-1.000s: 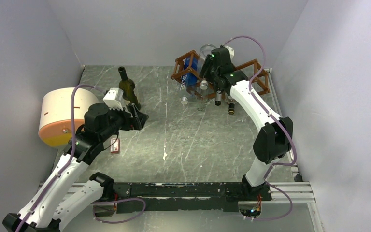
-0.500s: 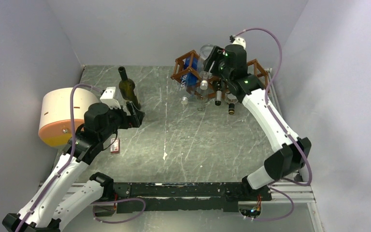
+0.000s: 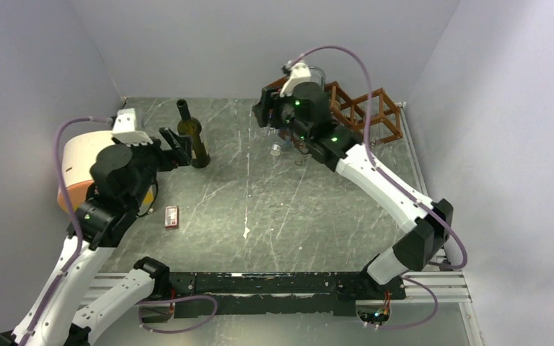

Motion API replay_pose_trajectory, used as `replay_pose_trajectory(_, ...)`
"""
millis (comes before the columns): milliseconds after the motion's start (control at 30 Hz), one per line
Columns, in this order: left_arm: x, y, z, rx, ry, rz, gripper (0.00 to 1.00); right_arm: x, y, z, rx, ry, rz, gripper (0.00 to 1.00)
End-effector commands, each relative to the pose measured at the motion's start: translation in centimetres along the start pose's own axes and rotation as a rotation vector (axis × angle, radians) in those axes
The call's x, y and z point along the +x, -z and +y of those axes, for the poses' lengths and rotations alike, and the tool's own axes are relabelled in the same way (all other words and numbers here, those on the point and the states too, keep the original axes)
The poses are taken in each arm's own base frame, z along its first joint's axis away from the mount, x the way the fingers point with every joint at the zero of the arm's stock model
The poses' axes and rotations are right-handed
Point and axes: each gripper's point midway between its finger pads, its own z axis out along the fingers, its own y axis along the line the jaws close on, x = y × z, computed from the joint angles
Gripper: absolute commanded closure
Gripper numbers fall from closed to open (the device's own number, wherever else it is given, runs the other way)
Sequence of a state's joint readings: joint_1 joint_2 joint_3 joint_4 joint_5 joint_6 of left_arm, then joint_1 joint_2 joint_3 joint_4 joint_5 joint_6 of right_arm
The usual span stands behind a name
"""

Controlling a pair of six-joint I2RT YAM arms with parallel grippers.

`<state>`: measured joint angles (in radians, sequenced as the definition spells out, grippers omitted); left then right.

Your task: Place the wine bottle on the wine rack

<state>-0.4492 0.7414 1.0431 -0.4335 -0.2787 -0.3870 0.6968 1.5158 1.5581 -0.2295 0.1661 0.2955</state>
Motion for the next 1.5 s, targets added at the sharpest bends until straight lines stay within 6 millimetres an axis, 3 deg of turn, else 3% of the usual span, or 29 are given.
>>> replay_pose_trajectory(0, -5.0, 2.0, 0.4, -0.032, -0.049, -0.137, 0.07, 0.5, -2.2, 4.5, -0.122, 0.097, -0.046, 0.35)
replay_pose_trajectory(267, -7.9, 4.4, 0.4, -0.033, -0.028, -0.205, 0.07, 4.8, -7.6, 11.7, -0.280, 0.248, -0.048, 0.34)
replay_pose_trajectory(467, -7.4, 5.0, 0.5, -0.026, -0.009, -0.188, 0.07, 6.3, -11.9, 15.2, -0.348, 0.248, -0.119, 0.31)
replay_pose_trajectory(667, -6.0, 4.9, 0.6, -0.026, 0.008, -0.136, 0.08, 8.1, -15.8, 17.2, -0.381, 0.216, -0.140, 0.30)
replay_pose_trajectory(867, -4.6, 4.6, 1.0, -0.041, -0.006, -0.095, 0.07, 9.9, -19.1, 17.8, -0.373, 0.240, -0.154, 0.35)
replay_pose_trajectory(1167, -3.8, 4.5, 1.3, -0.054, 0.023, -0.074, 0.07, 8.2, -19.4, 17.7, -0.321, 0.282, -0.262, 0.69)
replay_pose_trajectory(1300, -3.3, 4.1, 1.2, -0.050, 0.010, -0.053, 0.07, 6.6, -18.0, 17.6, -0.300, 0.303, -0.295, 0.89)
replay_pose_trajectory(1467, -2.7, 3.7, 1.1, -0.048, 0.012, -0.032, 0.07, 4.2, -15.2, 17.7, -0.292, 0.316, -0.342, 0.95)
